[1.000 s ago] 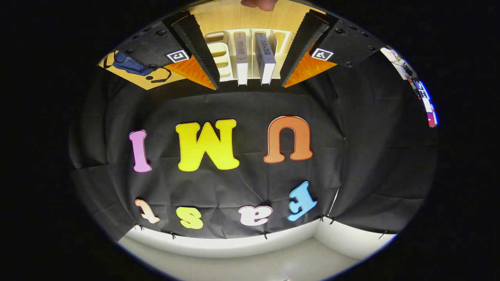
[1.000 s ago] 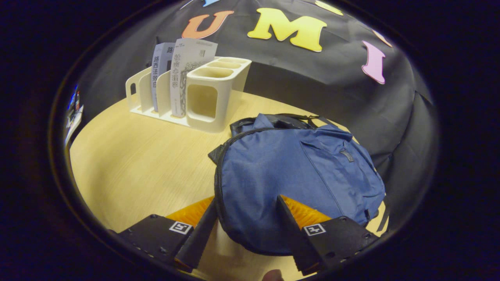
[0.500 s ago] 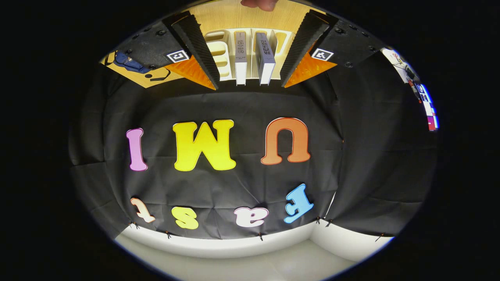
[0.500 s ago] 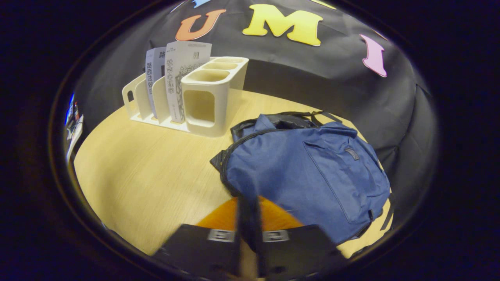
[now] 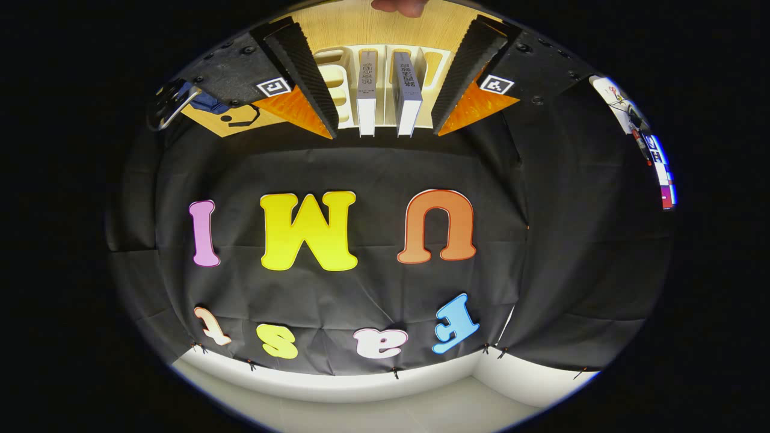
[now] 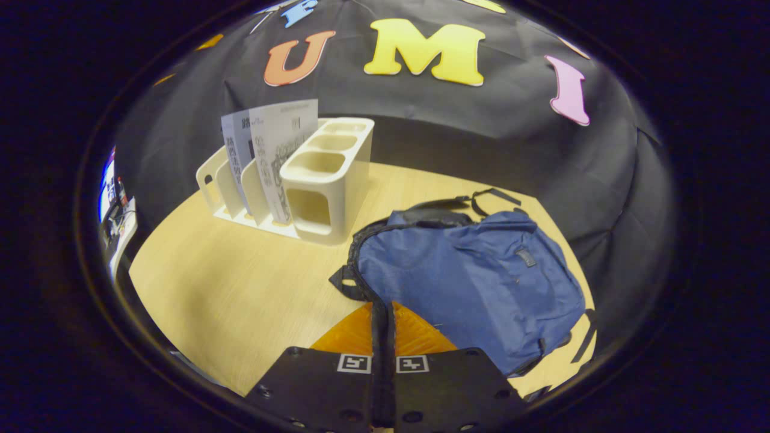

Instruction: Open the schoolbag, grab two books from the bookshelf and put them into the schoolbag.

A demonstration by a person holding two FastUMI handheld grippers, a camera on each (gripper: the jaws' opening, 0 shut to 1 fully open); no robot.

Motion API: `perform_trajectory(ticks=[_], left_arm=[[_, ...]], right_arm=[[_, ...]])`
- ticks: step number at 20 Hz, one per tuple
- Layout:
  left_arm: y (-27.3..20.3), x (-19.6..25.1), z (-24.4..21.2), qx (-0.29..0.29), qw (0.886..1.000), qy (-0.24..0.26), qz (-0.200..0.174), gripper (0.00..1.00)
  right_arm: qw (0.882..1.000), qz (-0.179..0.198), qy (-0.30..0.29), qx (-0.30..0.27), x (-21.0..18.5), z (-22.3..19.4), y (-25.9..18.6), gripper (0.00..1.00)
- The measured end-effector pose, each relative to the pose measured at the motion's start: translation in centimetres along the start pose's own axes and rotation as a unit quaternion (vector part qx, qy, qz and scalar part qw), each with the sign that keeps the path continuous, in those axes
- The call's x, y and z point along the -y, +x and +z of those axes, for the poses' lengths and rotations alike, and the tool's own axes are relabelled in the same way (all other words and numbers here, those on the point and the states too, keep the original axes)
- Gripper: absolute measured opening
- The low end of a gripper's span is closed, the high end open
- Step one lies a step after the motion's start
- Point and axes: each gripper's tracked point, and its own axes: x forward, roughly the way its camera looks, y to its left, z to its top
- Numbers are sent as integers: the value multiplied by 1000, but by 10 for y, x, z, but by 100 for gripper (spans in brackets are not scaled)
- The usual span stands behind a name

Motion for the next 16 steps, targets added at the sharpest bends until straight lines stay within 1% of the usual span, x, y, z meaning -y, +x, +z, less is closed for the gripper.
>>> perform_trajectory(ticks=[1,2,3,5,9,11,14,15,16], left_arm=[[3,0,-2,-3,1000,-2,-2,97],[6,-1,-4,-9,1000,-4,-5,97],[10,0,-7,-14,1000,-8,-8,97],[16,1,-10,-24,1000,-14,-11,98],[33,7,-13,-47,998,-26,-25,98],[43,12,-13,-63,997,-30,-33,98],[61,19,-11,-88,995,-23,-41,98],[67,23,-11,-99,994,-25,-48,98],[73,30,-12,-113,991,-31,-57,98]], right_arm=[[1000,-4,1,12,9,12,-10,0],[1000,-13,1,25,20,23,-21,2],[999,-22,2,36,34,34,-31,0],[998,-43,4,53,62,51,-48,0],[994,-79,17,68,116,72,-68,0],[994,-84,27,70,135,76,-74,0],[992,-96,27,76,168,84,-79,0],[992,-98,30,77,178,88,-81,2],[991,-99,35,79,188,90,-83,0]])
